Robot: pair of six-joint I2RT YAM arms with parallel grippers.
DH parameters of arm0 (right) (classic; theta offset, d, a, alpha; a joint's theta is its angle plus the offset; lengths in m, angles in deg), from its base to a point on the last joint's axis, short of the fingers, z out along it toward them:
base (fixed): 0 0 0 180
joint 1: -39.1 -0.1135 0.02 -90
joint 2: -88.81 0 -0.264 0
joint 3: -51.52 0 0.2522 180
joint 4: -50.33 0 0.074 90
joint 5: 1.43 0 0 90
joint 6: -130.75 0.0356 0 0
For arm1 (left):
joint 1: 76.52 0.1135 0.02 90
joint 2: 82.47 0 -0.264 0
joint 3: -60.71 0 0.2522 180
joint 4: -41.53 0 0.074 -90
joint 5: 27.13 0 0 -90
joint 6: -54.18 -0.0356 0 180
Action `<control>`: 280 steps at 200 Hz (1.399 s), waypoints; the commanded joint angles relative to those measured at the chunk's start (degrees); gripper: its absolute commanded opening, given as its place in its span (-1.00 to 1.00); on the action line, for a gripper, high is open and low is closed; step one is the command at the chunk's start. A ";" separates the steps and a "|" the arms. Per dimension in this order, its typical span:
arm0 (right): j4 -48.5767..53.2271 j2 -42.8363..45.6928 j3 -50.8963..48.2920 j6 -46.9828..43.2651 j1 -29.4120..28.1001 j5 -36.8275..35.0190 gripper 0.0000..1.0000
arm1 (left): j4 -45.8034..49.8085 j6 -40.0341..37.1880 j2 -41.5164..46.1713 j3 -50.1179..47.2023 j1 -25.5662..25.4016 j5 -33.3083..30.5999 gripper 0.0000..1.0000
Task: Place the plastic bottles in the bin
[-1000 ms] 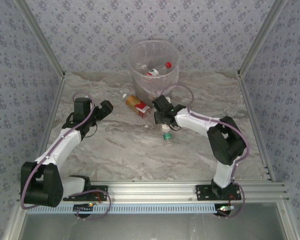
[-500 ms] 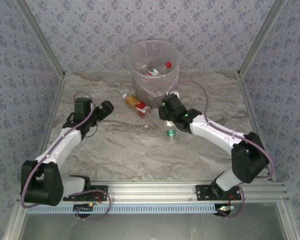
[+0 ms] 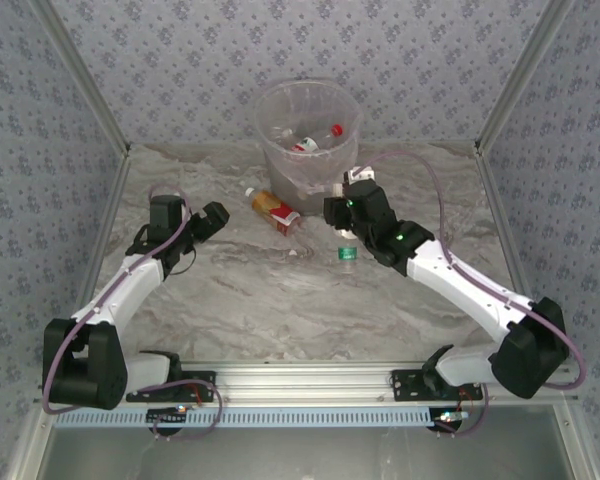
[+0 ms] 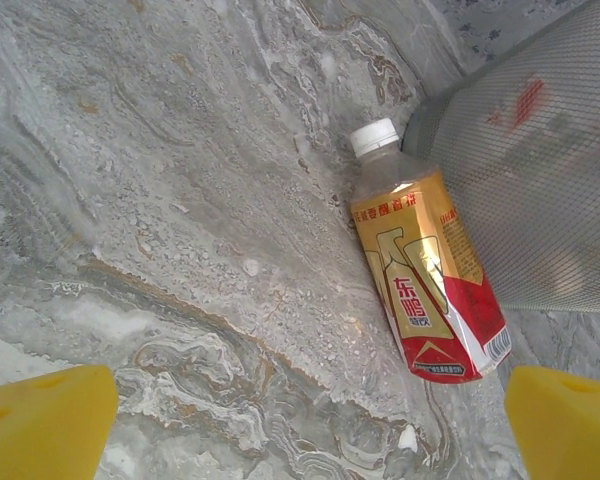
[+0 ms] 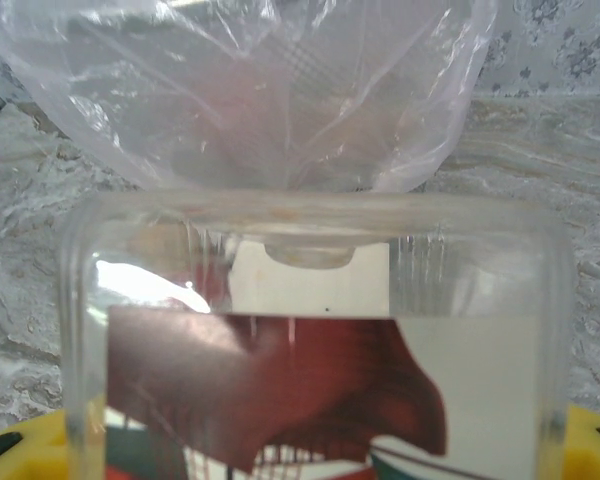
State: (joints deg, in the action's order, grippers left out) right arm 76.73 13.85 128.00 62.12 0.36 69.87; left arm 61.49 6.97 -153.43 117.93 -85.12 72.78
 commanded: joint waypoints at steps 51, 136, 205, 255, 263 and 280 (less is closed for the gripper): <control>-6.22 6.54 -1.86 -0.91 2.30 1.28 -1.00 | -1.01 2.05 -0.22 2.52 0.33 2.76 0.99; -11.33 3.81 9.96 -6.24 6.28 9.61 -1.00 | -6.11 7.92 -2.24 1.70 -4.98 5.82 0.99; -19.57 -8.09 24.75 -11.63 7.31 14.12 -1.00 | -4.36 6.06 -5.44 3.81 -6.78 8.82 0.99; -29.71 -15.52 30.85 -12.69 9.70 15.79 -1.00 | -3.95 5.43 -4.76 2.44 -6.78 7.87 0.99; -30.78 -17.00 32.07 -13.54 10.07 14.73 -1.00 | -4.83 5.92 -4.62 1.78 -6.78 7.68 0.99; -33.30 -19.98 34.28 -14.24 11.35 13.54 -1.00 | -6.01 6.57 -4.34 1.10 -6.78 7.35 0.99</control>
State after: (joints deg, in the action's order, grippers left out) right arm 50.98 -3.05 158.07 50.29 10.37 85.74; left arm 56.99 13.33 -158.88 119.94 -91.54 80.43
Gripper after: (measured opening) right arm 0.568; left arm 0.994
